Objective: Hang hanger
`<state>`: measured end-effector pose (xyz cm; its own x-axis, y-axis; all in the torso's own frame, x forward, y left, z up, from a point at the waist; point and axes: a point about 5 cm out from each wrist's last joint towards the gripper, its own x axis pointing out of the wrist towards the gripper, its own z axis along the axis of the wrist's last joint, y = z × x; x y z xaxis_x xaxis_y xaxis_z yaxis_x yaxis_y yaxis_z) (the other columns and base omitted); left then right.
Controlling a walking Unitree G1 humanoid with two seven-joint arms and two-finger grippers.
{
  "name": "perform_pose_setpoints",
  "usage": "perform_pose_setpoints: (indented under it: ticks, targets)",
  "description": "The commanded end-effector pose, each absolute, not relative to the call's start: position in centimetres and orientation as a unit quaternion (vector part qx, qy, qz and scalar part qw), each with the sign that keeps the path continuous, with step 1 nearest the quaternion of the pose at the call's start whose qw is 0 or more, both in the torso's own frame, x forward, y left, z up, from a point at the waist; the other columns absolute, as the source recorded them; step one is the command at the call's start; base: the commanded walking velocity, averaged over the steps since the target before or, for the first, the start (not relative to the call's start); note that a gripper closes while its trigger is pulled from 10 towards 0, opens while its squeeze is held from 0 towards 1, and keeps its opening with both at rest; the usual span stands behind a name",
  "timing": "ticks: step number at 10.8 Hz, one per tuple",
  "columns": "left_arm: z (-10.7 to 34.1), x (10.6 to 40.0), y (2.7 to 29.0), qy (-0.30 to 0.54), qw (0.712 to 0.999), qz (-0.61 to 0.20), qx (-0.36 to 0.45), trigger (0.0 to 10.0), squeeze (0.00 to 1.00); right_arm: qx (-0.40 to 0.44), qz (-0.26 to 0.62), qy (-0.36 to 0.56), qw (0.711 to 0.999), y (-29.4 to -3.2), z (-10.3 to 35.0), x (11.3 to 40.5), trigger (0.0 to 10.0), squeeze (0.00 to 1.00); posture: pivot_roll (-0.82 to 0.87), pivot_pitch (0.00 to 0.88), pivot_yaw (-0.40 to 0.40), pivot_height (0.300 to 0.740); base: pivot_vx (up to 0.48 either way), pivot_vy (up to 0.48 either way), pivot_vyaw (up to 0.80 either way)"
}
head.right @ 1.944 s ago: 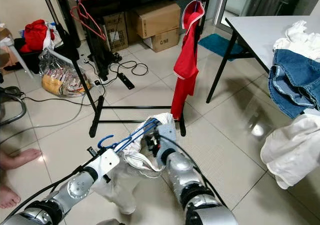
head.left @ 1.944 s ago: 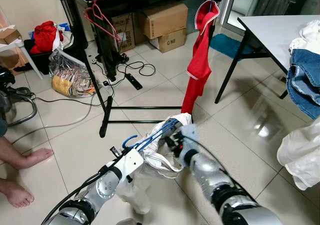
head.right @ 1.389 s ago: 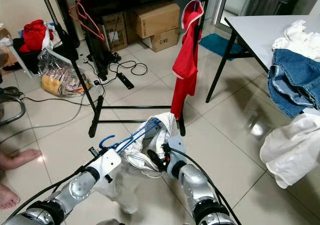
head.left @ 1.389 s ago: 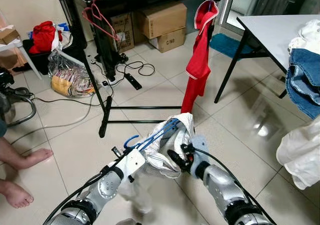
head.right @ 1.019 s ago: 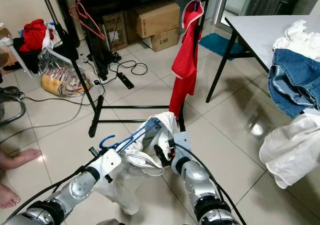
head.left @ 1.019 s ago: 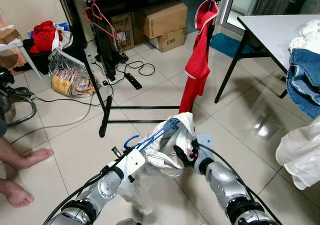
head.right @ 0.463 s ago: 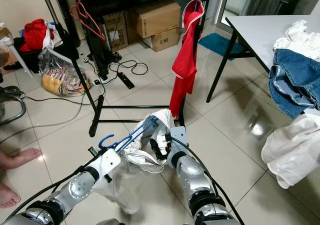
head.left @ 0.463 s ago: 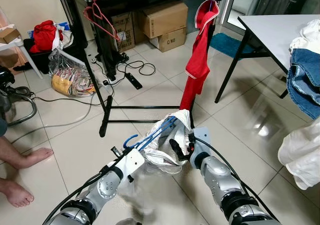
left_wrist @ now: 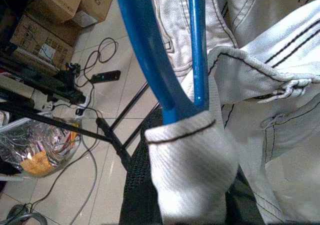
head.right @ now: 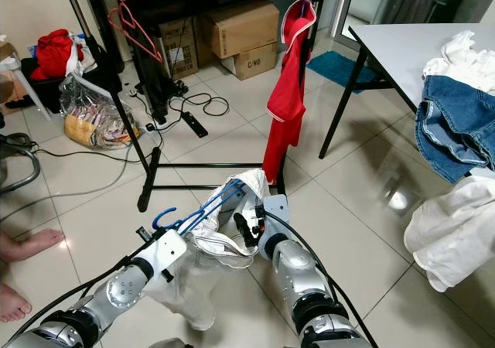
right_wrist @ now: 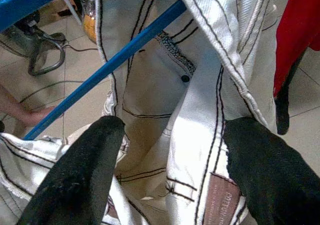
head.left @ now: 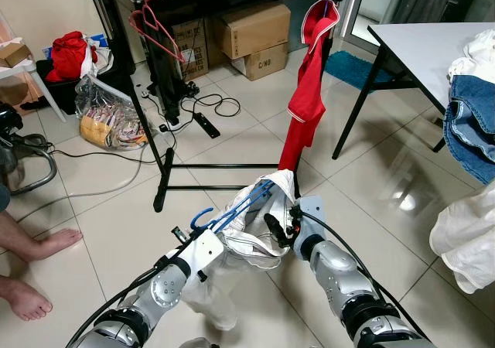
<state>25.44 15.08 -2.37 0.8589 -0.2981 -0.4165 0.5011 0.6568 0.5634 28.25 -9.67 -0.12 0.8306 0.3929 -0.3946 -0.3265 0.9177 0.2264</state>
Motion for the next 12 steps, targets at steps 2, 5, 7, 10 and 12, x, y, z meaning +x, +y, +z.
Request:
perform_pose_setpoints:
  ticks: [2,5,7,10,12]
  targets:
    - [-1.4,26.5,15.0,0.123,0.907,-0.209,0.345,10.0,0.0,0.067,0.16,0.221,0.96,-10.2,0.2,28.9,10.0,0.3,0.02,0.0,0.045,0.74,0.0,0.0,0.0]
    - [-1.3,26.6,15.1,0.122,0.906,-0.208,0.346,10.0,0.0,0.037,0.112,0.266,0.957,-12.0,-1.0,28.5,10.0,0.58,0.02,0.0,0.048,0.74,0.0,0.0,0.0]
    - [-1.4,26.5,15.2,0.124,0.907,-0.207,0.345,10.0,0.0,0.037,0.097,0.283,0.953,-13.6,-1.8,27.5,10.0,0.94,0.02,0.0,0.05,0.74,0.0,0.0,0.0]
    - [-1.5,26.4,15.0,0.126,0.906,-0.212,0.343,10.0,0.0,0.041,0.075,0.289,0.954,-14.6,-2.1,27.0,10.0,0.92,0.0,0.0,0.053,0.74,0.0,0.0,0.0]
    - [-1.4,26.5,14.9,0.125,0.906,-0.214,0.344,10.0,0.0,0.075,0.088,0.268,0.956,-13.3,-1.2,27.9,10.0,0.91,0.0,0.0,0.055,0.74,0.0,0.0,0.0]
